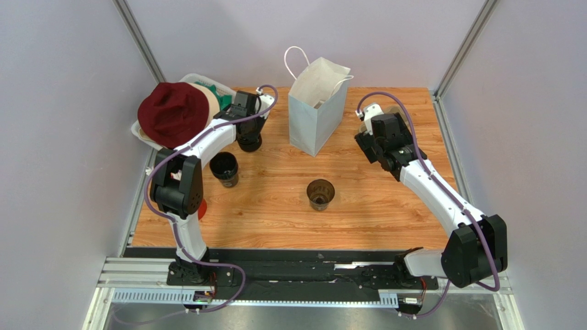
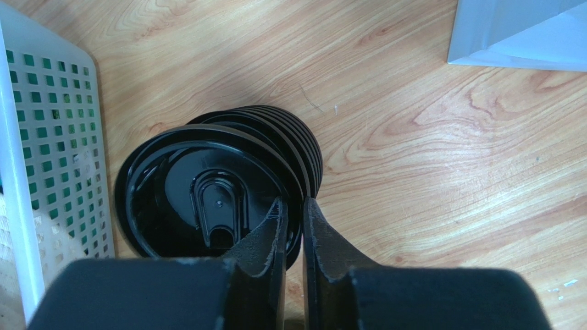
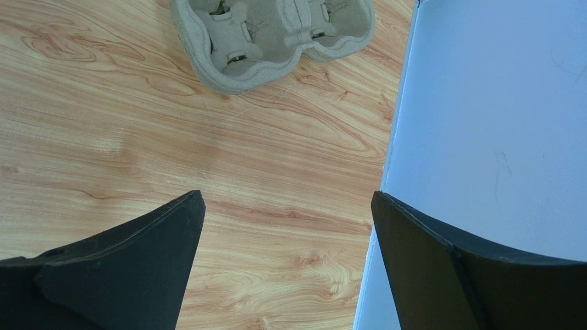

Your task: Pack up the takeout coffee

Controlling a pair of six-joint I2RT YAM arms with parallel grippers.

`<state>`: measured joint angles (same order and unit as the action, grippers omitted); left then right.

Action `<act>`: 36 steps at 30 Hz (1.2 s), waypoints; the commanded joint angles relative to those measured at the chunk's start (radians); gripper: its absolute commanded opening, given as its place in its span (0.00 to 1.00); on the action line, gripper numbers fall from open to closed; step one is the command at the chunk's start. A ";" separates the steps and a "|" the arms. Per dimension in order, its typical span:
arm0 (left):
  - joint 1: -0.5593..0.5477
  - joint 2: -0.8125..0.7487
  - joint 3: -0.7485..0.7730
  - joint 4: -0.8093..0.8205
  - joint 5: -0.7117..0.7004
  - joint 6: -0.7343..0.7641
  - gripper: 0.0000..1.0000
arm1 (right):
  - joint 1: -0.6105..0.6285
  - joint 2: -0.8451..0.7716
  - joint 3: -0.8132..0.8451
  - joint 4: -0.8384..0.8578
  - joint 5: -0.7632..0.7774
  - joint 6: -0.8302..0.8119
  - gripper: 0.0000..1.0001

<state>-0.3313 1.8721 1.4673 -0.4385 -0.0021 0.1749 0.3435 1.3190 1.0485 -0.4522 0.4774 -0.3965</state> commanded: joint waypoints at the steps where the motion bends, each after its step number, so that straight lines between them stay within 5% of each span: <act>1: 0.009 -0.017 0.037 -0.002 0.004 -0.009 0.11 | 0.002 0.005 0.041 0.015 -0.002 0.008 0.99; 10: 0.012 -0.090 0.054 -0.029 0.019 -0.005 0.09 | 0.003 0.003 0.041 0.015 -0.003 0.010 0.99; 27: 0.012 -0.378 0.048 -0.089 0.267 -0.025 0.09 | 0.008 -0.032 0.041 0.007 -0.046 0.013 0.99; 36: 0.021 -0.560 0.019 -0.085 0.631 -0.073 0.10 | 0.060 -0.219 0.033 -0.054 -0.411 -0.018 0.99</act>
<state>-0.3241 1.3968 1.4830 -0.5243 0.3954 0.1501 0.3614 1.2266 1.0481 -0.4892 0.2974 -0.3973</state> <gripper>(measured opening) 0.140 0.990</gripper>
